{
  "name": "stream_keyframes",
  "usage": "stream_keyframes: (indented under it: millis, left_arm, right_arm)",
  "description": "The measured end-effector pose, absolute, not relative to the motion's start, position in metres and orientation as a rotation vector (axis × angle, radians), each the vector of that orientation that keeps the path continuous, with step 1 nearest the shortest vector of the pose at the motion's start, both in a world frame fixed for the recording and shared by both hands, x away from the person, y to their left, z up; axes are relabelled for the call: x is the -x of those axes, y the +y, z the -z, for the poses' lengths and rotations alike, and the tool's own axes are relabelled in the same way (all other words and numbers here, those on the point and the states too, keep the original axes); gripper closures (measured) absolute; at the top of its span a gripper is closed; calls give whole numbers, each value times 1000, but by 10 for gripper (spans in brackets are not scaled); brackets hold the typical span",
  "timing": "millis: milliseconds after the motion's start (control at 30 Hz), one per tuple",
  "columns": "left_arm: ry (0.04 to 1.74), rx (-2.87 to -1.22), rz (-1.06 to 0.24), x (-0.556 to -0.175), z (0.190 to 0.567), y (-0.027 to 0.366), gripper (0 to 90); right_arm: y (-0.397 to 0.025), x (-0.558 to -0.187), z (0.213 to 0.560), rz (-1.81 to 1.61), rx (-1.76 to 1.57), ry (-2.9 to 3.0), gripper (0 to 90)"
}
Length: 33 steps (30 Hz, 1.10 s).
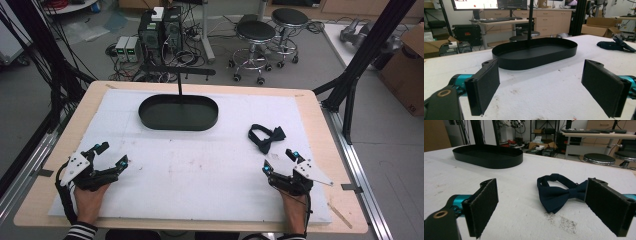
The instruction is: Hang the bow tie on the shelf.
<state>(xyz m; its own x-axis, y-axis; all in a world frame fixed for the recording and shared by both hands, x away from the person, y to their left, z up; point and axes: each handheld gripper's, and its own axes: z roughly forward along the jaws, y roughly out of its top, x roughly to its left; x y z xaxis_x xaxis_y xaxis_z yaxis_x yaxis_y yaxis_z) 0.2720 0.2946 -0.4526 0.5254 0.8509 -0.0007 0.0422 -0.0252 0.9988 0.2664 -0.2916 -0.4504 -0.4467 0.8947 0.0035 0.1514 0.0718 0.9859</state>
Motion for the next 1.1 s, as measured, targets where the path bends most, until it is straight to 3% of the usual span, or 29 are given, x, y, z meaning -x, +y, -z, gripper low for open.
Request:
stream_keyframes:
  millis: [1100]
  left_arm:
    - [821, -1467, -775, -272, 452, 295, 154]
  right_arm:
    - [-290, -275, 448, -1391, -1120, 1761, 108]
